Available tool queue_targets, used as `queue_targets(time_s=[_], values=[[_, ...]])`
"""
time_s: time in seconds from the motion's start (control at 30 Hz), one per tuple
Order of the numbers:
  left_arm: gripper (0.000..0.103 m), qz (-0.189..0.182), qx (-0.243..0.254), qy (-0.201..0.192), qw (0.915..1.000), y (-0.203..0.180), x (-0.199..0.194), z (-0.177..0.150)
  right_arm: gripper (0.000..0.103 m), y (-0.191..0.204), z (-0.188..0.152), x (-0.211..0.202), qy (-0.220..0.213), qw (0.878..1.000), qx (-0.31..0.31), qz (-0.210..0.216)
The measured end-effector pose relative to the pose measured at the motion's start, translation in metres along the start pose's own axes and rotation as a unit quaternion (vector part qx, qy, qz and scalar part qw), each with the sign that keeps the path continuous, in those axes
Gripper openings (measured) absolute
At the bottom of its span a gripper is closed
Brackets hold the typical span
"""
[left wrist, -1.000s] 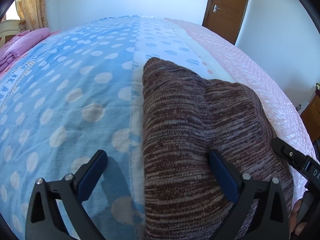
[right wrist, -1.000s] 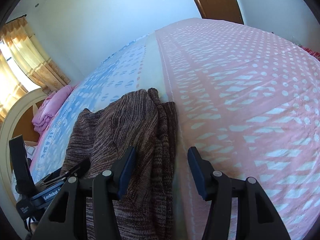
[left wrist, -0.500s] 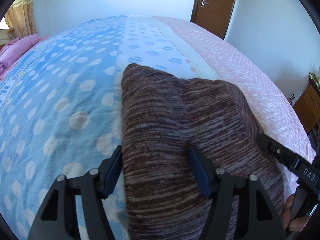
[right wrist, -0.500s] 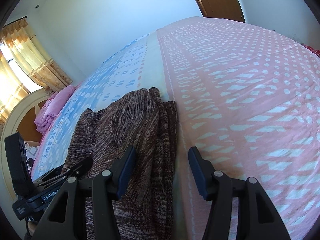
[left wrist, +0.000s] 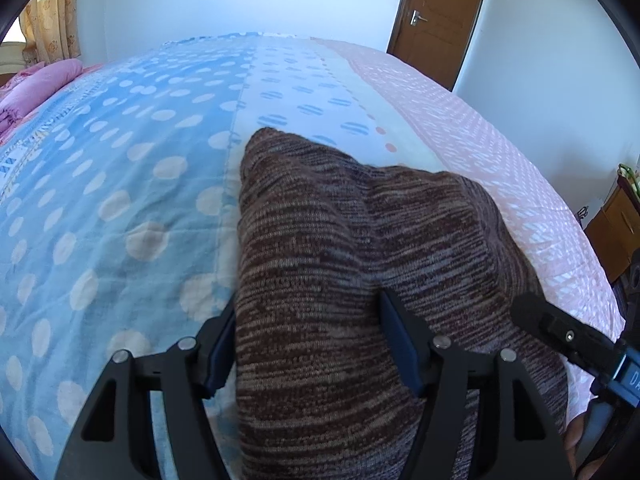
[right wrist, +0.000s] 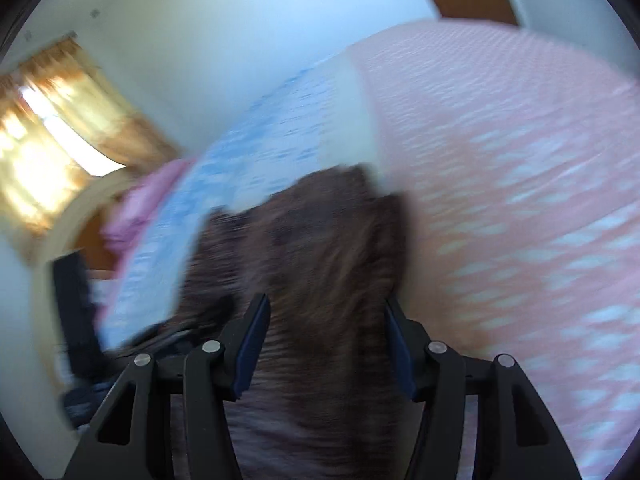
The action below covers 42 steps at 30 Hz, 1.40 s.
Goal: Fold small clothes
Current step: 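Lift the sweater edge with the right gripper while the left gripper presses the bundle, then fold the held sweater edge over the bundle with the right gripper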
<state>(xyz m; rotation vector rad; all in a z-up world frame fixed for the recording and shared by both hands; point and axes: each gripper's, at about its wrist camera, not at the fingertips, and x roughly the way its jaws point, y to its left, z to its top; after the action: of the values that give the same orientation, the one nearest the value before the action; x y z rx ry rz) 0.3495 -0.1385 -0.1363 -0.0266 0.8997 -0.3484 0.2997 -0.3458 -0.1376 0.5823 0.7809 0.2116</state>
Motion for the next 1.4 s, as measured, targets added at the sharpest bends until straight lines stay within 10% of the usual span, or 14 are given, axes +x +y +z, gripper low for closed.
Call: queue_targets(time_s=[0.37,0.57,1.4], values=[[0.069,0.001,0.003,-0.004,1.0000,-0.001,0.000,-0.001,0.062,-0.019,0.004,-0.011,-0.031,0.997,0.034,-0.059],[0.068,0.001,0.002,-0.004,1.0000,-0.001,0.000,-0.001,0.061,0.011,-0.001,0.011,0.012,0.997,-0.051,-0.050],[0.056,0.019,0.031,-0.020,0.9991,-0.010,-0.006,-0.003,0.026,0.036,-0.009,0.018,0.003,0.987,-0.112,-0.113]])
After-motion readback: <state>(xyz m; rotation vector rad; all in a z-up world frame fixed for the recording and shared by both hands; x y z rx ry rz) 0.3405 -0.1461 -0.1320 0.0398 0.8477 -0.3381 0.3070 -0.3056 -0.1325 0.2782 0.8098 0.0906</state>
